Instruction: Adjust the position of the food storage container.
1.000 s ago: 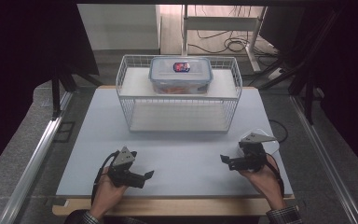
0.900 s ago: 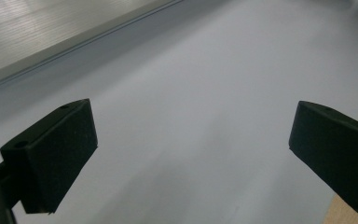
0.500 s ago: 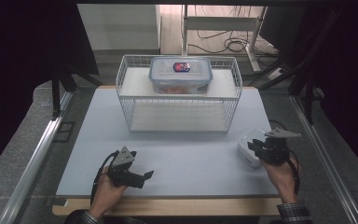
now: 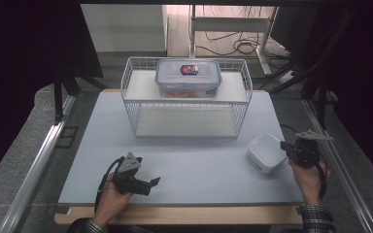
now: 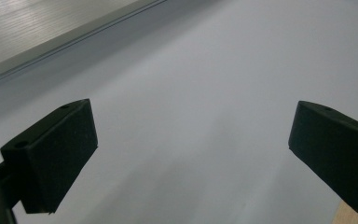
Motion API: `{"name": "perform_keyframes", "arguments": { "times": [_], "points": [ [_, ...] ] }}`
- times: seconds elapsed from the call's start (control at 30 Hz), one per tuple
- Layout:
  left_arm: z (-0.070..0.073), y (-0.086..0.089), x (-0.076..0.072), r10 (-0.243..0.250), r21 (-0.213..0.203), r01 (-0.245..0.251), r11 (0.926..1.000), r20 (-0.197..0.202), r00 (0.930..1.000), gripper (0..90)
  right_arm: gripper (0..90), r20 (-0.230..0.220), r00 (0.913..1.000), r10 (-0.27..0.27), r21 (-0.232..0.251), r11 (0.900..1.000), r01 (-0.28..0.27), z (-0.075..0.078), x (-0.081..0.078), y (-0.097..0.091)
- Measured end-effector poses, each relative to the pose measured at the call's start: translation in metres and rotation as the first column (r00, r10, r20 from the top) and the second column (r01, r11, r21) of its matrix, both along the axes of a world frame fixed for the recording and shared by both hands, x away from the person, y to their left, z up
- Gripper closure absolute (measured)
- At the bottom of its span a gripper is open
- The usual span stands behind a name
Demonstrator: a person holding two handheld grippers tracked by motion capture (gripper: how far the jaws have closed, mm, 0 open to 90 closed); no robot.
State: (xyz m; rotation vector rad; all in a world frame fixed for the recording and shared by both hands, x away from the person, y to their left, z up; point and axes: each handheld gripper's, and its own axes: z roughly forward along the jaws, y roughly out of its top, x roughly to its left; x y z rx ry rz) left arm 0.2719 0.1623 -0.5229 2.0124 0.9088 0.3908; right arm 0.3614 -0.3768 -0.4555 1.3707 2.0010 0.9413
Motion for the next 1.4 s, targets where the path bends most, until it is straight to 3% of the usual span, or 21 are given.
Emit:
{"name": "perform_keyframes", "arguments": {
  "times": [0.27,0.43,0.73,1.13,1.4],
  "points": [
    [-0.001,-0.001,0.001,0.002,0.006,-0.002,1.0,-0.002,1.0,1.1,89.8,0.015,0.9988,-0.047,-0.013,0.9988,0.047,-0.001,0.012,-0.017],
    [-0.002,-0.002,0.001,0.0,0.006,0.0,1.0,-0.006,1.0,1.2,89.7,-0.002,0.9977,-0.067,-0.03,0.9973,0.067,-0.009,0.018,-0.025],
    [-0.002,-0.002,0.001,0.0,0.008,0.0,1.0,-0.005,1.0,1.2,89.7,-0.036,0.9988,-0.034,-0.005,0.9994,0.034,-0.016,0.02,-0.03],
    [-0.002,0.0,0.001,0.002,0.005,-0.002,1.0,-0.008,1.0,1.3,89.7,-0.066,0.9964,0.053,0.001,0.9986,-0.053,-0.017,0.01,-0.006],
    [-0.001,0.0,0.001,0.004,0.004,-0.004,1.0,-0.01,0.9999,1.5,89.7,-0.084,0.9877,0.132,0.0,0.9912,-0.132,-0.017,0.007,0.019]
  ]
}}
